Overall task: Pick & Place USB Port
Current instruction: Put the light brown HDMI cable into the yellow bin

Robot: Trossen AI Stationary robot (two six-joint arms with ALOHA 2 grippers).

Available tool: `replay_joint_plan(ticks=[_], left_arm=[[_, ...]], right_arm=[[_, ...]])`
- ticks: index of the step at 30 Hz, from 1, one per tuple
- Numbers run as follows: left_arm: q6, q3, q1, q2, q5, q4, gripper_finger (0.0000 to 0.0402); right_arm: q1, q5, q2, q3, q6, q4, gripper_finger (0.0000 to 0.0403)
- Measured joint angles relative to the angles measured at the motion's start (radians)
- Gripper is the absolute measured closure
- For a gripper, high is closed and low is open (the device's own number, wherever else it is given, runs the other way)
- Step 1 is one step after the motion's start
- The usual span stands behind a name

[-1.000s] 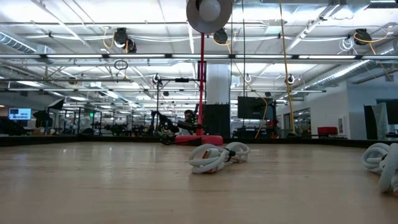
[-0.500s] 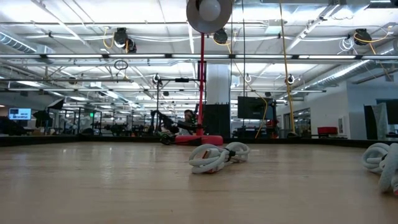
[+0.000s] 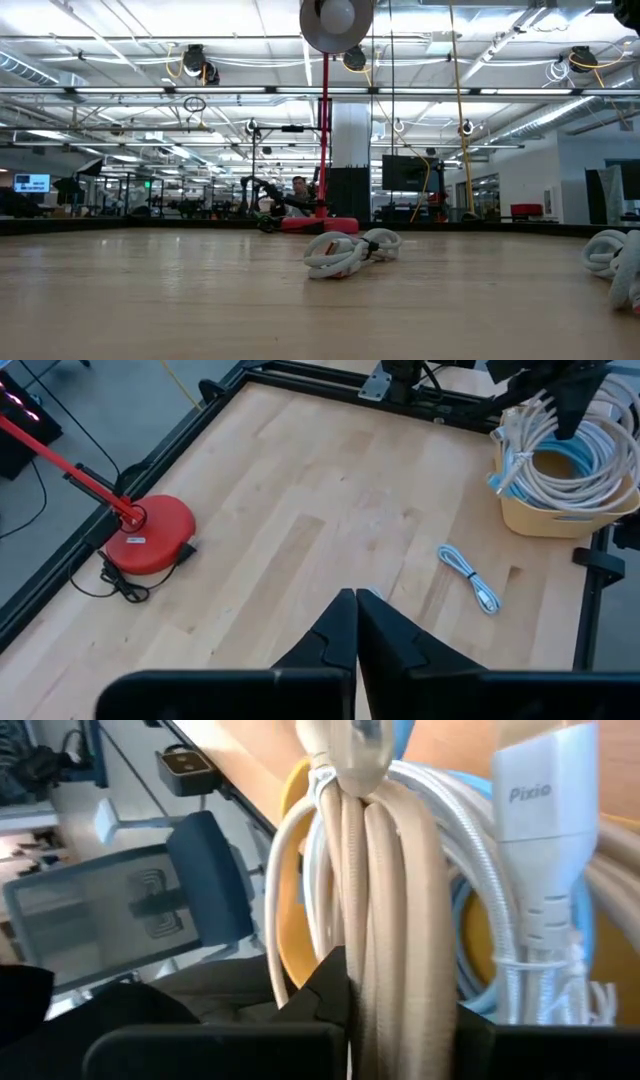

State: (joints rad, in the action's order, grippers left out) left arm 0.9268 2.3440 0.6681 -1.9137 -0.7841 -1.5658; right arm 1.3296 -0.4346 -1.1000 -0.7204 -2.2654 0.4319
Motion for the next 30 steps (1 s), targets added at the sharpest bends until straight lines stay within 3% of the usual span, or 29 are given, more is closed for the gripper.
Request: replay_joint_plan(ticks=[8,21,26,30], left_arm=[[0.002,0.000,0.000,0.000,0.008,0.000,0.0384],[0.003,0.000,-0.001,0.000,0.009,0.000,0.0392],[0.009,0.000,-0.001,0.000,0.022,0.000,0.0382],[0.011,0.000,-0.001,0.001,0.025,-0.001,0.0389]], right_arm=[[0.000,0.045,0.002,0.000,0.016,0.000,0.0385],[0.000,0.064,0.016,0.002,0.019,0.022,0.0275],[-0.014,0.182,0.039,0.002,-0.012,0.087,0.0268],[-0.015,0.188,0.064,0.002,-0.010,0.144,0.0270]])
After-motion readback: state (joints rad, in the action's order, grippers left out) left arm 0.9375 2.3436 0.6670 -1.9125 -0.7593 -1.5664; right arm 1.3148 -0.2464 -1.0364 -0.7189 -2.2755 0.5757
